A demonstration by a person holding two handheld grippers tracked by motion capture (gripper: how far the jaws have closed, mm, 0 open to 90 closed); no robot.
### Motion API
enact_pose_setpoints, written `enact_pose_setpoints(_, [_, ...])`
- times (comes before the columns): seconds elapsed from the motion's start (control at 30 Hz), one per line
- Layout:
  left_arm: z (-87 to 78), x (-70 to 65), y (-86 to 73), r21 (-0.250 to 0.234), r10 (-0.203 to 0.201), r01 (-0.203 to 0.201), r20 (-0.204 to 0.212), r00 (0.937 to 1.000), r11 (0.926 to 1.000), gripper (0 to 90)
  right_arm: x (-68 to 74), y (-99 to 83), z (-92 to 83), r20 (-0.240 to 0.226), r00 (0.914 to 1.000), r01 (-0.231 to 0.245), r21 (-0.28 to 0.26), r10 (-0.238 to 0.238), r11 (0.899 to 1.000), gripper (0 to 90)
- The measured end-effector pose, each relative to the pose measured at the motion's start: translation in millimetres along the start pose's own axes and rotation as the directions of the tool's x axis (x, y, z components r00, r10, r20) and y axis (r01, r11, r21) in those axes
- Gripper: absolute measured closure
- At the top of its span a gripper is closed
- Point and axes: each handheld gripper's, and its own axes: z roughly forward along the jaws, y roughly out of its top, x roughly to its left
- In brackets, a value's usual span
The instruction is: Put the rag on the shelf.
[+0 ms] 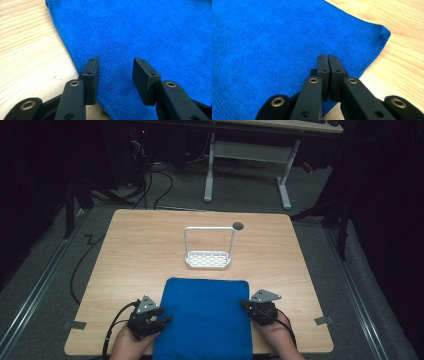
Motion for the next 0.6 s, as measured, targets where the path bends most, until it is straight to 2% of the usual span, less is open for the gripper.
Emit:
enact_pose_setpoints(0.07, [-0.2, 1.1, 0.1, 0.0, -0.009, 0.009, 0.011, 0.9999, 1.0, 56.5, 2.4, 0.2, -2.1, -0.005, 1.0, -0.007, 0.002, 0.007, 1.0, 84.1])
enact_pose_setpoints(0.1, [-1.2, 3.4, 0.3, -0.006, -0.028, 0.028, 0.032, 0.9991, 0.9996, 55.8, 2.1, 3.4, -7.1, -0.011, 0.9998, -0.018, -0.054, 0.018, 0.998, 81.8])
enact_pose_setpoints(0.13, [-1.2, 3.4, 0.3, -0.006, -0.028, 0.028, 0.032, 0.9991, 0.9996, 55.6, 2.1, 3.4, -7.1, -0.011, 0.9998, -0.018, -0.054, 0.018, 0.998, 81.8])
enact_pose_setpoints(0.17, [-3.8, 5.7, 0.7, -0.029, -0.024, 0.025, 0.032, 0.9992, 0.9993, 55.0, -0.3, 6.8, -11.1, -0.012, 0.9987, -0.051, -0.101, 0.05, 0.994, 77.5])
enact_pose_setpoints(0.2, [-3.8, 5.7, 0.7, -0.029, -0.024, 0.025, 0.032, 0.9992, 0.9993, 54.3, -1.0, 7.2, -11.7, 0.0, 0.9988, -0.048, -0.114, 0.049, 0.992, 75.6])
enact_pose_setpoints(0.27, [-7.2, 10.4, 2.2, -0.058, -0.023, 0.024, 0.017, 0.9996, 0.998, 53.5, -1.4, 7.0, -11.6, 0.013, 0.9989, -0.043, -0.123, 0.044, 0.992, 73.8])
enact_pose_setpoints(0.3, [-9.5, 17.4, 4.0, -0.081, -0.037, 0.037, 0.0, 0.9993, 0.996, 52.3, -3.5, 5.2, -10.3, 0.033, 0.9987, -0.035, -0.123, 0.04, 0.992, 70.9])
enact_pose_setpoints(0.4, [-9.2, 25.4, 5.6, -0.095, -0.053, 0.052, -0.005, 0.9986, 0.9942, 49.9, -7.8, 3.1, -8.8, 0.039, 0.998, -0.044, -0.122, 0.05, 0.992, 69.3])
enact_pose_setpoints(0.43, [-6.2, 32.7, 7.6, -0.105, -0.055, 0.052, -0.024, 0.9982, 0.9931, 48.7, -12.0, 2.1, -9.0, 0.045, 0.9969, -0.059, -0.128, 0.065, 0.99, 67.9])
enact_pose_setpoints(0.47, [-6.2, 32.7, 7.6, -0.105, -0.055, 0.052, -0.024, 0.9982, 0.9931, 47.4, -12.0, 2.1, -9.0, 0.045, 0.9969, -0.059, -0.128, 0.065, 0.99, 67.9])
enact_pose_setpoints(0.53, [1.2, 44.1, 13.7, -0.127, -0.096, 0.093, -0.021, 0.9951, 0.9875, 46.0, -16.8, 1.2, -10.5, 0.044, 0.9958, -0.073, -0.143, 0.08, 0.987, 66.9])
enact_pose_setpoints(0.6, [4.2, 46.9, 16.6, -0.126, -0.11, 0.106, -0.019, 0.9938, 0.9863, 45.7, -18.2, 0.9, -10.7, 0.044, 0.9959, -0.072, -0.146, 0.079, 0.987, 66.9])
